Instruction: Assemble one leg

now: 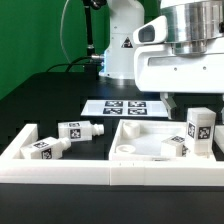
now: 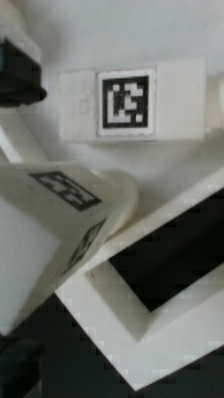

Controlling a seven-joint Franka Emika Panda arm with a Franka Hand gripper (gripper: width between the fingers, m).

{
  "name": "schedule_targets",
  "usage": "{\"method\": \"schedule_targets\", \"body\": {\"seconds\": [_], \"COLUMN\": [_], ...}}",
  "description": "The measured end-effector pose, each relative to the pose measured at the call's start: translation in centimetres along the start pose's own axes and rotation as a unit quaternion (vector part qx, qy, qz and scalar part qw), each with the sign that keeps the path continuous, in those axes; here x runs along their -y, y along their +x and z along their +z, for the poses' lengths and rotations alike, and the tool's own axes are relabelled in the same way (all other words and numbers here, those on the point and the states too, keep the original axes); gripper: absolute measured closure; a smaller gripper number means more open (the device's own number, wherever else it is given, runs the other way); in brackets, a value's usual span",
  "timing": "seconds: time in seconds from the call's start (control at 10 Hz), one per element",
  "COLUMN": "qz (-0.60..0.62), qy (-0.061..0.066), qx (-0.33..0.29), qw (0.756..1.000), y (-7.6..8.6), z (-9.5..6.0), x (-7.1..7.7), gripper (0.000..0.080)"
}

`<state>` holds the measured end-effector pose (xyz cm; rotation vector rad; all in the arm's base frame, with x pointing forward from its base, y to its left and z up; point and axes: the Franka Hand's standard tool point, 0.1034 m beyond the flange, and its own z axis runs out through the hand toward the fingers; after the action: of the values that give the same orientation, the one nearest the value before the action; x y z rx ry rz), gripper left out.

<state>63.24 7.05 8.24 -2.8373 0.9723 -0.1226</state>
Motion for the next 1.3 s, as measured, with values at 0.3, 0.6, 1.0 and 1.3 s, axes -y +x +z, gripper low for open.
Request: {"method": "schedule_targets", "body": {"seconds": [0.3, 0.6, 1.0, 1.3], "qz": [-0.166, -0.312, -0.371, -0.361], "qy": [-0.029, -0.047, -0.05, -0.05], "qx": [-0.005, -0.006, -0.004, -0.004], "qw": [0.986, 0.949, 0.927, 0.931], "y": [0.02, 0.23, 0.36, 0.35], "z": [-0.04, -0.1, -0.1, -0.08], "x": [0.13, 0.11, -0.04, -0.03], "gripper": [0.015, 0.015, 0.0408, 0.0512]}}
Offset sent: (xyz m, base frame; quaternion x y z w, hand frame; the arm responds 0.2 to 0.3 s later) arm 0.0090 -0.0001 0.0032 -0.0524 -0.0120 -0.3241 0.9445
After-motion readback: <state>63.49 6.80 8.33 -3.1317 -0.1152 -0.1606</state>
